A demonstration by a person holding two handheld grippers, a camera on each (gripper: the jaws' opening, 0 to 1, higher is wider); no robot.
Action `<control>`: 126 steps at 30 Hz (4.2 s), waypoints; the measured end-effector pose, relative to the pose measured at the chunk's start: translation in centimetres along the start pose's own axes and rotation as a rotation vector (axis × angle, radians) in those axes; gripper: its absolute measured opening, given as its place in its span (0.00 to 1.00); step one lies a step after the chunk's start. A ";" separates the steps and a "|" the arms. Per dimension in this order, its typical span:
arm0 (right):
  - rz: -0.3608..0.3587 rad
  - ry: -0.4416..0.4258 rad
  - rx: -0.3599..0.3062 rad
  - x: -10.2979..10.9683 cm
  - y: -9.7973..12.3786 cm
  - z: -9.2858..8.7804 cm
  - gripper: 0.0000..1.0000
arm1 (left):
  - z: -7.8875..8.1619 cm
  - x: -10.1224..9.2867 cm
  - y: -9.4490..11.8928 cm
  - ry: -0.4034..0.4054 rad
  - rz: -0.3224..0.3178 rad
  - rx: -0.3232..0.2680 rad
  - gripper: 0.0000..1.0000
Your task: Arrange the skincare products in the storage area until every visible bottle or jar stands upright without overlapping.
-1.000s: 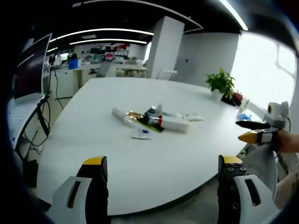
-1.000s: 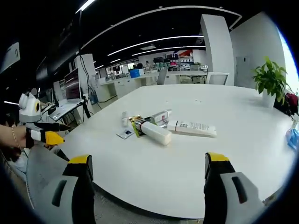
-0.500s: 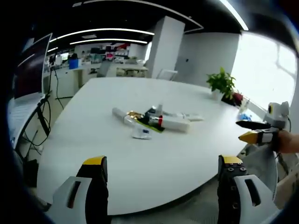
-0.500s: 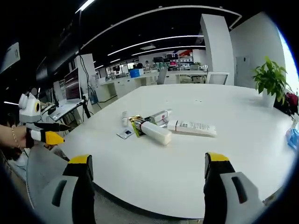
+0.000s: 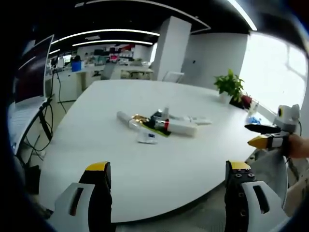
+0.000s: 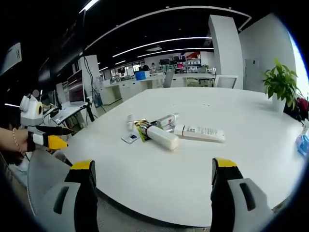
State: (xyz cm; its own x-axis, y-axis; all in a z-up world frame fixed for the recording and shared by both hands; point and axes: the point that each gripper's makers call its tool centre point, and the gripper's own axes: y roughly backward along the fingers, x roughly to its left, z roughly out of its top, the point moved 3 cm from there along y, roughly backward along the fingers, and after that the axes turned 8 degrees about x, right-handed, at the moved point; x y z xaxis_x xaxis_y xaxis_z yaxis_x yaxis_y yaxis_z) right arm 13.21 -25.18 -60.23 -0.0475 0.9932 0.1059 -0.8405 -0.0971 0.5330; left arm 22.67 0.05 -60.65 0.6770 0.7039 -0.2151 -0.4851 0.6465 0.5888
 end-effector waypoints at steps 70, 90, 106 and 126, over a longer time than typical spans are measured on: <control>0.296 0.522 0.471 -2.6 -22.4 4.3 0.44 | -0.1 1.2 0.2 0.017 0.084 -0.007 0.95; 0.311 0.730 0.641 0.3 -26.0 3.8 0.29 | -0.1 2.0 0.4 0.036 0.134 -0.009 0.95; 0.296 0.751 0.681 0.4 -25.9 3.2 0.29 | -0.2 1.8 0.2 0.021 0.137 0.000 0.94; 0.205 0.572 0.421 -1.2 -19.9 5.1 0.27 | -0.1 1.1 0.3 0.005 0.088 -0.003 0.94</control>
State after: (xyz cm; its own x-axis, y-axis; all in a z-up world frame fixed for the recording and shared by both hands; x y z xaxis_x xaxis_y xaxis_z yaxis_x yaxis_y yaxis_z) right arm 32.73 -24.79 -66.64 -0.5520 0.8192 -0.1554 -0.5118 -0.1858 0.8388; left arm 23.23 1.03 -60.82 0.6291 0.7593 -0.1661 -0.5445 0.5830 0.6030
